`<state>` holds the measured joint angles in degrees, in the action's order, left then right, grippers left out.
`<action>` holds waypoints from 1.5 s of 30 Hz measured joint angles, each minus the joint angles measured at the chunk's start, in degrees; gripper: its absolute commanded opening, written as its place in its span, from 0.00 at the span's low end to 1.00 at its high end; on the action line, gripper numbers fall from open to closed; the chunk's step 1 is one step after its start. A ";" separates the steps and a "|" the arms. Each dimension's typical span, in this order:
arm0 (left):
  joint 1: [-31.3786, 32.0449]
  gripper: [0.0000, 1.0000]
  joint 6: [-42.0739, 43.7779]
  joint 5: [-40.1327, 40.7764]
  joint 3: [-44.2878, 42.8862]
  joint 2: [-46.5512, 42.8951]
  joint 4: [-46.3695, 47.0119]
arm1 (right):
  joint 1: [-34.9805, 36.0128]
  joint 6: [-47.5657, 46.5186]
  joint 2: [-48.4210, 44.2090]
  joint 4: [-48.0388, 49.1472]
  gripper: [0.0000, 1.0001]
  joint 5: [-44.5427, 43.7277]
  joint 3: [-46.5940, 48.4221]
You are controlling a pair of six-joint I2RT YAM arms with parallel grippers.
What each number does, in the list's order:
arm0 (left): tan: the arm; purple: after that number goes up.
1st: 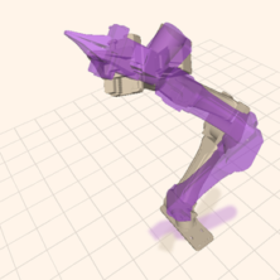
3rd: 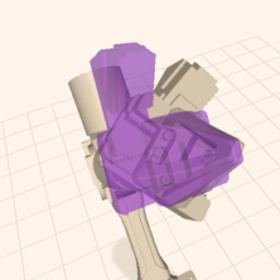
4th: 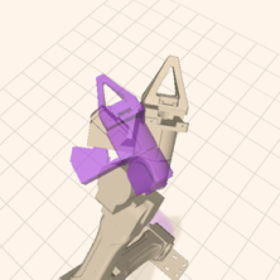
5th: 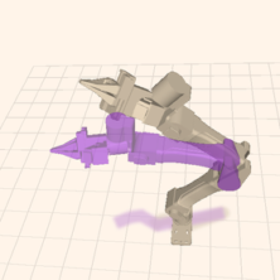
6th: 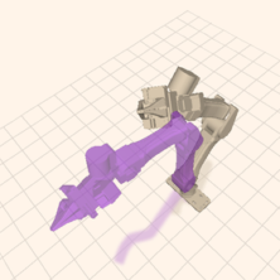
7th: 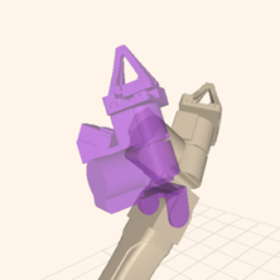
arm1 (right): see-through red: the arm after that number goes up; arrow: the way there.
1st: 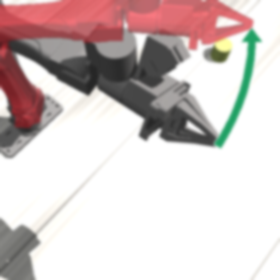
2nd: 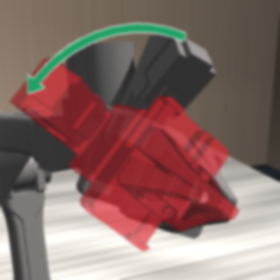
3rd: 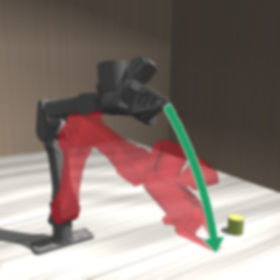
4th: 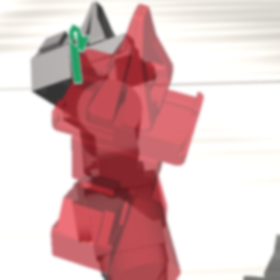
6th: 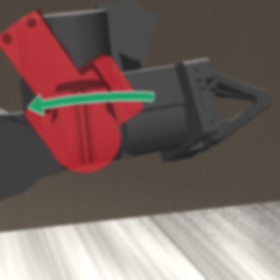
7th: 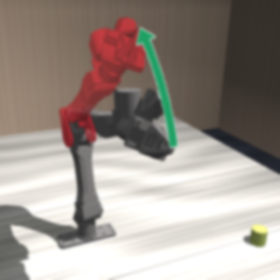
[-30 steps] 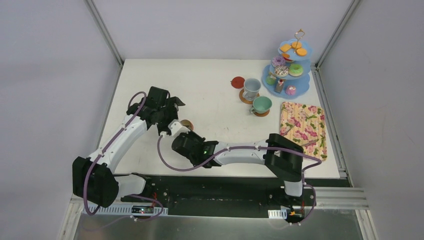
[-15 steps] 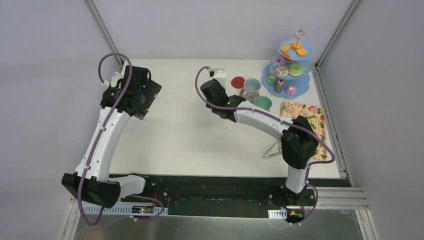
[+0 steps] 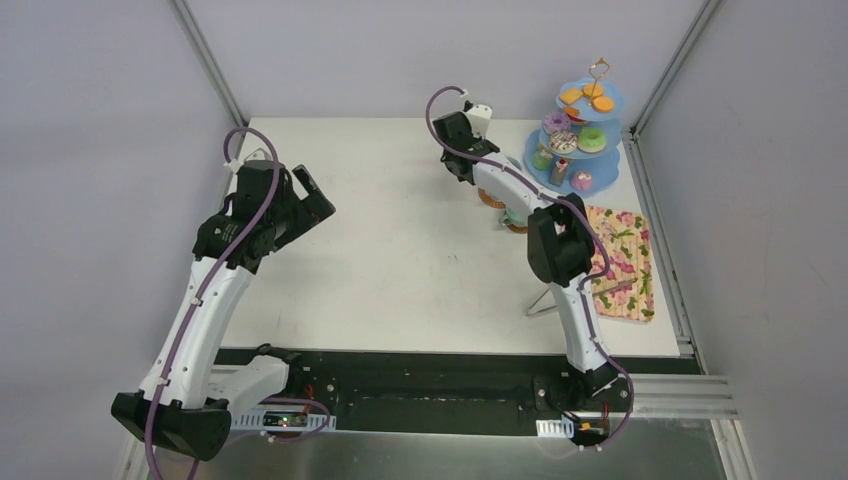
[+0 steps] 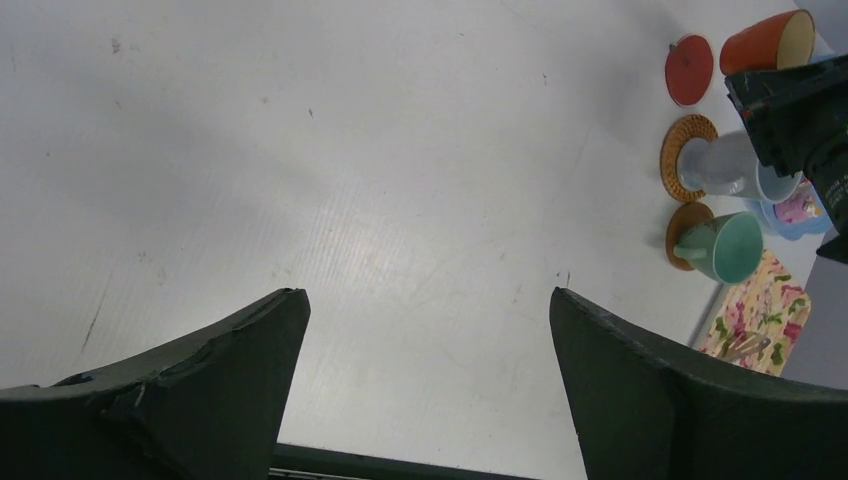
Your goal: Serve the afternoon tea
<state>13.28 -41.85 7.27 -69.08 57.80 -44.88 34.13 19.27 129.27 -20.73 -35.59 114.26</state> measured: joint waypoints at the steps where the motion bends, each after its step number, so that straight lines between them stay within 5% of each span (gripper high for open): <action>1: 0.00 0.95 0.76 -0.39 0.00 0.15 0.11 | -0.72 0.00 1.36 -0.44 0.00 -0.07 1.01; 14: 0.00 0.96 3.98 -3.17 -0.20 2.86 1.01 | -2.78 -0.39 10.64 -4.20 0.00 -1.31 11.45; 45: 0.00 0.95 3.98 -3.48 -0.76 5.20 2.67 | -3.96 5.09 13.79 -9.86 0.00 -6.05 11.54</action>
<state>13.28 -37.87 3.79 -69.84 63.00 -42.22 30.17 24.36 143.06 -30.59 -41.65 125.80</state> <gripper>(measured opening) 0.956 0.135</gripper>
